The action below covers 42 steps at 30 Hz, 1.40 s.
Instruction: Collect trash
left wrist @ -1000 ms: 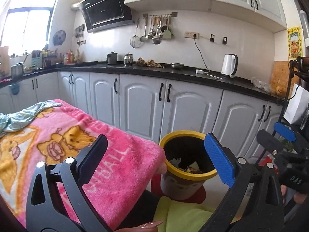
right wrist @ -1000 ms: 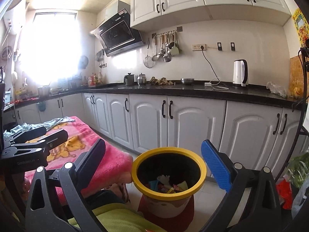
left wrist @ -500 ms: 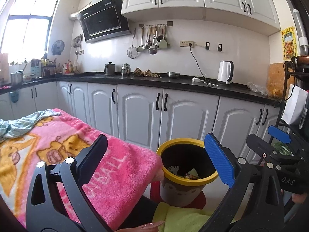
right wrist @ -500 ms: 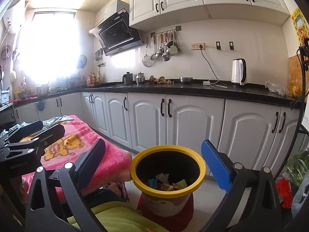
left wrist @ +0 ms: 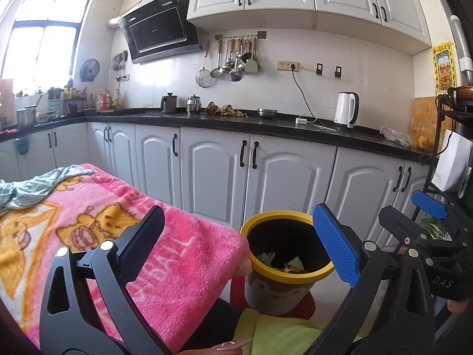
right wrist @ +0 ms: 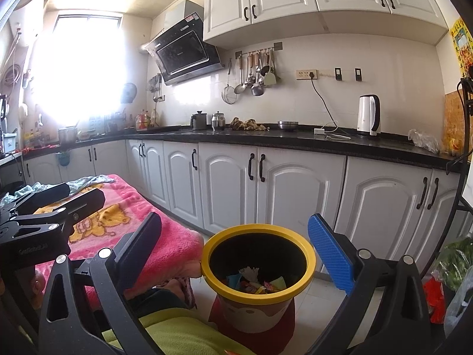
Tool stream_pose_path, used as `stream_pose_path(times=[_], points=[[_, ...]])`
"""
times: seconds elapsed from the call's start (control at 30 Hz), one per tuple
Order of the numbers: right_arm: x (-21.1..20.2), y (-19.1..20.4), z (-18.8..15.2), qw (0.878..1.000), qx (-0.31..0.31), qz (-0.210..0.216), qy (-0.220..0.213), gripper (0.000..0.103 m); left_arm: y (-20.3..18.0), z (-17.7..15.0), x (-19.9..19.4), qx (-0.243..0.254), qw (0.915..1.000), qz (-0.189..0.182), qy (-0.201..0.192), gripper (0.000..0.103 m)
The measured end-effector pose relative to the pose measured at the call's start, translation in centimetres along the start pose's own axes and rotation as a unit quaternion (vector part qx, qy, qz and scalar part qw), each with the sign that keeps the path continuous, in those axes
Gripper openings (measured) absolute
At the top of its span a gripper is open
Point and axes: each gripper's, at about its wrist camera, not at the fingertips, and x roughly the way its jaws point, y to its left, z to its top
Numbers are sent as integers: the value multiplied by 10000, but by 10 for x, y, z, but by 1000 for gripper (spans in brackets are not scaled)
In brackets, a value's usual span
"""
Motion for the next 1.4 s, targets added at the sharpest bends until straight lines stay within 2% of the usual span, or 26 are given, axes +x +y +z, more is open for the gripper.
stream_pose_path(times=[1.4], points=[[0,1,0,10000,-12,-1,2,97,5,0,0,-14,10000,11,-5,92]])
